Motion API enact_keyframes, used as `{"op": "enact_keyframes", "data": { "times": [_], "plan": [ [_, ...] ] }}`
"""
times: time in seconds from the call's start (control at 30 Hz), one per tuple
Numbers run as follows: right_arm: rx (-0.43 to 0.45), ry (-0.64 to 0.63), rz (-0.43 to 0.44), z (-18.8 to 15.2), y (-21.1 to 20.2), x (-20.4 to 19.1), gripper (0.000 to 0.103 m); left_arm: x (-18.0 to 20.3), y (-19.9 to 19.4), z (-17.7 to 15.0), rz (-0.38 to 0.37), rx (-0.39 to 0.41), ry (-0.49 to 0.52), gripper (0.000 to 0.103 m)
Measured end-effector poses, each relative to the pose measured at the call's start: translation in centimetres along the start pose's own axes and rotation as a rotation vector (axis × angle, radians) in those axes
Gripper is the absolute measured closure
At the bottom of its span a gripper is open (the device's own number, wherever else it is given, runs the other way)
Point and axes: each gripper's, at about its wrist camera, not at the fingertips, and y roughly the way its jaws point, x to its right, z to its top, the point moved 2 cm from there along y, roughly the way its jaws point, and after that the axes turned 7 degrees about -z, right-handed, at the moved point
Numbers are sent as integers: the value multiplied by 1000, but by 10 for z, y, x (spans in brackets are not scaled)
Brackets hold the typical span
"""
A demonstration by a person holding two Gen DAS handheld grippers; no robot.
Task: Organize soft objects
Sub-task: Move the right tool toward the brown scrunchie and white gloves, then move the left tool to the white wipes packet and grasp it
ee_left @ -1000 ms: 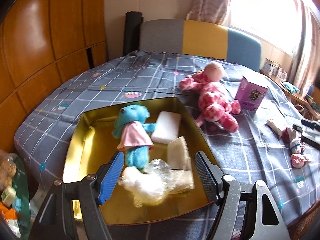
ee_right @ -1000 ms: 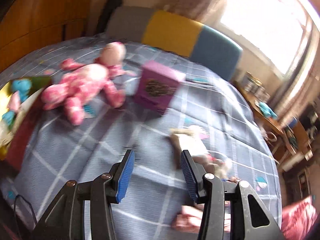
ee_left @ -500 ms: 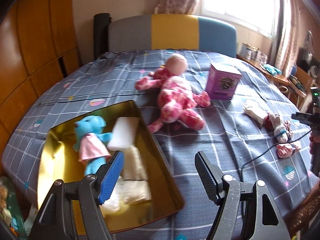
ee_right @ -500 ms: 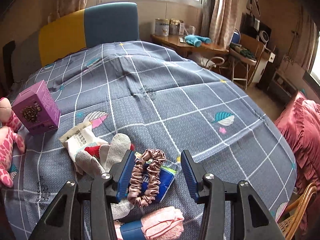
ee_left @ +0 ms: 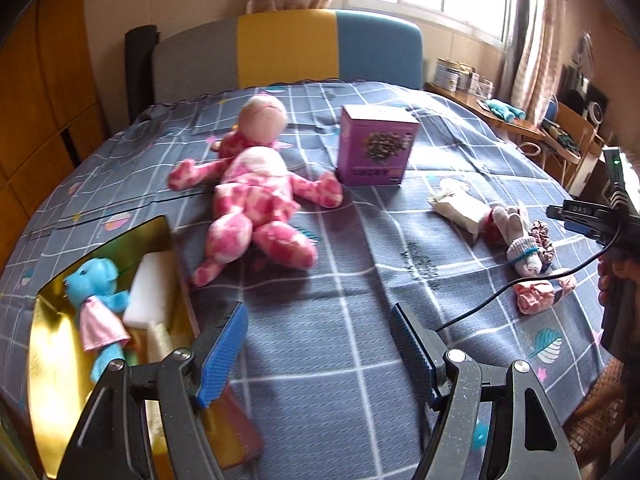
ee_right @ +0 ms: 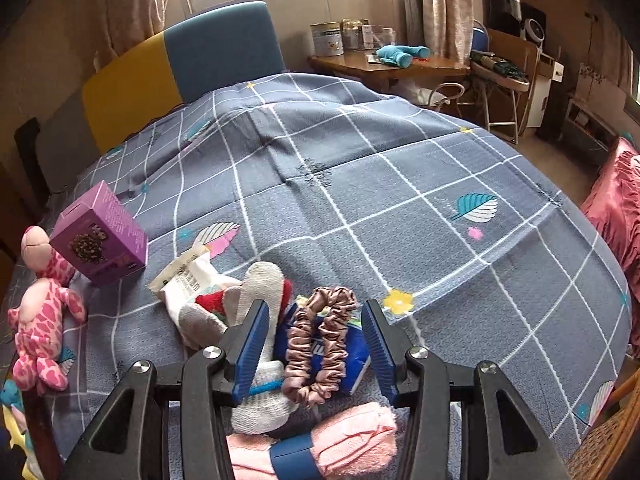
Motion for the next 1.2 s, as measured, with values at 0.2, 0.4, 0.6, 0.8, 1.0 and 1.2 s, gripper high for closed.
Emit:
{"op": "enact_keyframes", "data": {
  "times": [0.2,0.4,0.6,0.8,1.0,1.2],
  "plan": [
    [8,50,-13,1,-2,9,55,20,20,13,-38,-37,32,29],
    [-43,231,-7,1,5,46,54,42,53,33,-114,-106,24,30],
    [-70,225,27,0,10,42,54,66,104,60,-201,-215,-68,45],
    [-92,222,66,-1,13,39,54,97,155,86,-250,-298,-136,44],
    [-110,250,111,-2,15,42,54,126,203,112,-216,-339,-186,24],
    [-132,259,156,-4,18,40,54,141,239,127,-244,-391,-315,20]
  ]
}}
